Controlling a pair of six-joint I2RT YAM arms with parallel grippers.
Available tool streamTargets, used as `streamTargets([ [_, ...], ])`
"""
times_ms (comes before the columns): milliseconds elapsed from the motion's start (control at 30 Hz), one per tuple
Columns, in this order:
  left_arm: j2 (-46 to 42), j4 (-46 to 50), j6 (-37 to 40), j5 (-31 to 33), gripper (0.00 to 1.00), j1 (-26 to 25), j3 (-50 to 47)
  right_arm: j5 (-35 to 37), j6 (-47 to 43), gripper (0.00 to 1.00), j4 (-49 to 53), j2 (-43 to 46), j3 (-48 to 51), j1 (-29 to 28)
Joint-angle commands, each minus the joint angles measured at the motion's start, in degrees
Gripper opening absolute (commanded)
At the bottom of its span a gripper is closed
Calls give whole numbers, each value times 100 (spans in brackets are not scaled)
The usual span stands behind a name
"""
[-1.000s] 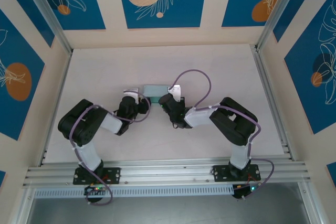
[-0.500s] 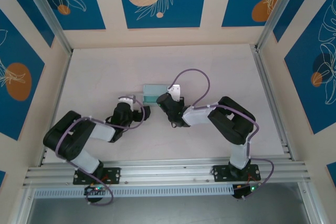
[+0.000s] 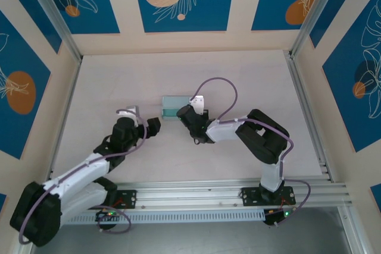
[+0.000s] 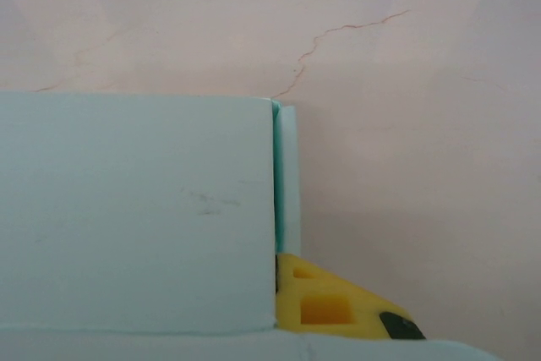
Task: Fold the paper box
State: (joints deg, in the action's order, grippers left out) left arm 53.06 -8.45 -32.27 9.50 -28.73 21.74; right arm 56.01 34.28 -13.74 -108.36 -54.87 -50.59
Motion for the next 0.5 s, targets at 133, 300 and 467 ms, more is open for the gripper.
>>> streamTargets([
  [133, 612, 1625, 745, -765, 100, 891, 1932, -258, -52, 12, 977, -138, 109, -50],
  [300, 1922, 2065, 1467, -1627, 100, 909, 3333, -188, -132, 27, 1123, -124, 23, -107],
  [467, 2956, 2266, 2032, -2043, 100, 848, 4317, -66, -140, 33, 1373, -150, -143, -202],
])
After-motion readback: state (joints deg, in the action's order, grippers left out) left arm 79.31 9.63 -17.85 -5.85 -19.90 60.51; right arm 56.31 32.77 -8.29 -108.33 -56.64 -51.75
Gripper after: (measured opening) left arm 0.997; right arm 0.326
